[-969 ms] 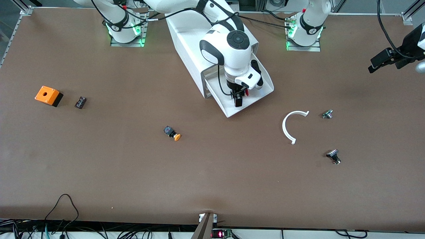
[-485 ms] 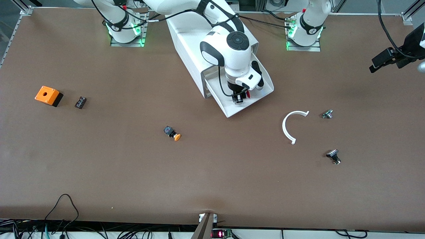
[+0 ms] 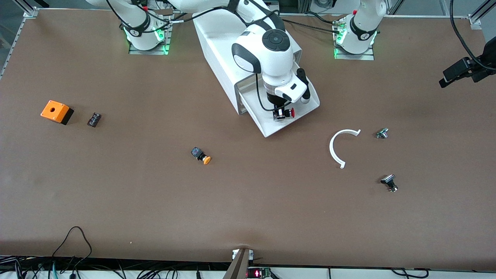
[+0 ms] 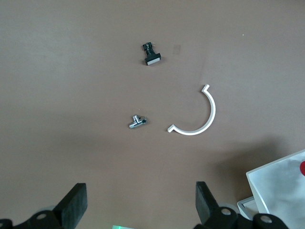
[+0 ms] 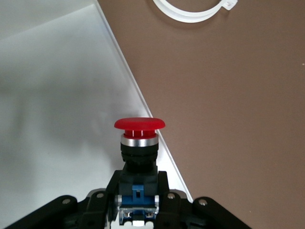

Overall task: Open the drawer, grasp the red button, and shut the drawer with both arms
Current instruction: 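Lift the red button out and carry it over the table, then lower the red button onto the table and open the right gripper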

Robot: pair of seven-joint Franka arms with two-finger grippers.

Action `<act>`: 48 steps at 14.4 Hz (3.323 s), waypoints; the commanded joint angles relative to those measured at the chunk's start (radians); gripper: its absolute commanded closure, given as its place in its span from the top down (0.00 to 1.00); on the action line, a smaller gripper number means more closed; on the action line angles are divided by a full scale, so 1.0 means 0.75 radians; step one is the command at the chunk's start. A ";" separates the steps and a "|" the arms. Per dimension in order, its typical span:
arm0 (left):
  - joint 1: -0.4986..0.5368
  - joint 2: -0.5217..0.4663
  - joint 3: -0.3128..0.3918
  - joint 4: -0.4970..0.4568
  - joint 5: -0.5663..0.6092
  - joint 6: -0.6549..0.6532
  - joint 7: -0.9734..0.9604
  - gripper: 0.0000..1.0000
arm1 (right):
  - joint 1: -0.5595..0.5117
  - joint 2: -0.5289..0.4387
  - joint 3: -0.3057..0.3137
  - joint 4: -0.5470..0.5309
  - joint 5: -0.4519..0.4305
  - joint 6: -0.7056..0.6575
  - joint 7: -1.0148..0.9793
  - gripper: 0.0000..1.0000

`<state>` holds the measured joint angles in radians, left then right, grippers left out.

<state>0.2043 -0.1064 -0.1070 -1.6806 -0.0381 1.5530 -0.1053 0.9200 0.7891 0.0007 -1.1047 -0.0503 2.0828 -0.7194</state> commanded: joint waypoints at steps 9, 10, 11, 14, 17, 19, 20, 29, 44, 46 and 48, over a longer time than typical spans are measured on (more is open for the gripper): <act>0.022 -0.054 -0.011 -0.072 0.016 0.011 -0.005 1.00 | -0.506 -0.201 -0.023 -0.108 0.092 -0.104 0.006 0.29; 0.022 -0.079 -0.011 -0.111 0.016 0.038 -0.005 1.00 | -0.561 -0.203 -0.030 -0.153 0.098 -0.104 -0.002 0.29; 0.022 -0.093 -0.013 -0.148 0.018 0.062 -0.005 1.00 | -0.610 -0.209 -0.030 -0.204 0.100 -0.104 -0.006 0.29; 0.022 -0.104 -0.017 -0.211 0.020 0.128 -0.007 1.00 | -0.754 -0.209 -0.030 -0.314 0.100 -0.079 0.012 0.29; 0.020 -0.097 -0.021 -0.220 0.022 0.142 -0.007 1.00 | -0.917 -0.215 -0.024 -0.510 0.102 0.070 -0.002 0.29; 0.018 -0.095 -0.033 -0.220 0.020 0.140 -0.007 1.00 | -0.965 -0.242 -0.017 -0.619 0.102 0.076 -0.012 0.29; 0.018 -0.093 -0.041 -0.220 0.020 0.140 -0.007 1.00 | -0.973 -0.256 -0.015 -0.668 0.102 0.076 -0.014 0.29; 0.006 -0.044 -0.060 -0.212 0.018 0.161 -0.007 1.00 | -0.985 -0.336 0.026 -1.076 0.102 0.332 -0.037 0.62; -0.002 0.287 -0.078 0.148 0.030 0.007 0.012 1.00 | -0.975 -0.508 0.097 -0.626 0.180 -0.226 0.263 1.00; -0.035 0.366 -0.078 0.134 0.032 -0.005 0.014 1.00 | -0.959 -0.518 0.120 -0.542 0.176 -0.355 0.425 1.00; -0.047 0.397 -0.080 0.136 0.014 -0.023 0.018 0.99 | -0.940 -0.555 0.154 -0.517 0.155 -0.461 0.663 1.00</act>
<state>0.1852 0.1394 -0.1629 -1.6275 -0.0381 1.5725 -0.1035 0.2035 0.3969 0.0940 -1.5214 0.0739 1.8114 -0.3654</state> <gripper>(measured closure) 0.000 0.000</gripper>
